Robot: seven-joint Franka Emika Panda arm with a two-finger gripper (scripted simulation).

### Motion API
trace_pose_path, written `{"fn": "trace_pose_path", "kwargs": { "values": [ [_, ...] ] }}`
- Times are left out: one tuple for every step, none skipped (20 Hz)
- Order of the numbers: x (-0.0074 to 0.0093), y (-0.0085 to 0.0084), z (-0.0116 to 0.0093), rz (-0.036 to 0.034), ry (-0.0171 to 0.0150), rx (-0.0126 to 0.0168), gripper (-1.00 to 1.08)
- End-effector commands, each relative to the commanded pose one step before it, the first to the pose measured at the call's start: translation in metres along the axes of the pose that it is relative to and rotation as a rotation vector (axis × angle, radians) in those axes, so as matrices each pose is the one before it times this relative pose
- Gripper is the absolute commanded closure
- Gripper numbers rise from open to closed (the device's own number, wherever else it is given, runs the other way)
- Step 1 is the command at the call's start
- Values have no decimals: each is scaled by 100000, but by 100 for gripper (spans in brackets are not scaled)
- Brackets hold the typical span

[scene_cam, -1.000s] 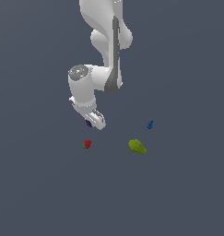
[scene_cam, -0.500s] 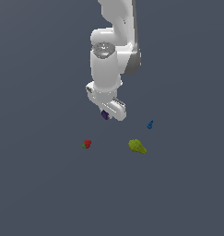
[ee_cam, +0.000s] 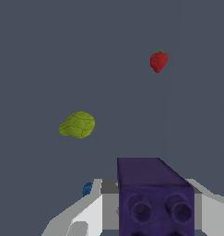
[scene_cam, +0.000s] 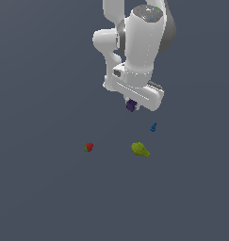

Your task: Pick up a designated object from a clutter of objects.

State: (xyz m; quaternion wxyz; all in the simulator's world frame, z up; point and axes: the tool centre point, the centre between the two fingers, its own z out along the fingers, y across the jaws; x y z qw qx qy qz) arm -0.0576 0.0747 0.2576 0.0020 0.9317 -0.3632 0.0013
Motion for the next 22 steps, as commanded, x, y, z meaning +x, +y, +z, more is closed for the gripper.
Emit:
{"fn": "trace_pose_path", "kwargs": {
  "values": [
    [-1568, -1932, -2075, 33, -79, -6, 108],
    [-584, -782, -796, 0, 0, 0, 108],
    [-552, -750, -764, -21, -51, 41, 108],
    [-514, -708, -718, -19, -52, 41, 108],
    [-485, -673, -668, 0, 0, 0, 108],
    [-439, -623, -626, -16, -52, 42, 108],
    [-400, -580, -579, -13, -52, 43, 108],
    [-373, -546, -527, 0, 0, 0, 108],
    [-327, -493, -485, -5, -36, 32, 108],
    [-301, -457, -433, 0, 0, 0, 108],
    [-257, -402, -394, -3, -36, 33, 108],
    [-235, -369, -344, 0, 0, 0, 108],
    [-192, -315, -310, 0, -35, 34, 108],
    [-174, -287, -263, 0, 0, 0, 108],
    [-145, -248, -224, 0, 0, 0, 108],
    [-118, -211, -188, 0, 0, 0, 108],
    [-93, -176, -154, 0, 0, 0, 108],
    [-71, -142, -122, 0, 0, 0, 108],
    [-51, -109, -92, 0, 0, 0, 108],
    [-34, -76, -64, 0, 0, 0, 108],
    [-19, -45, -37, 0, 0, 0, 108],
    [-6, -15, -12, 0, 0, 0, 108]
  ]
}}
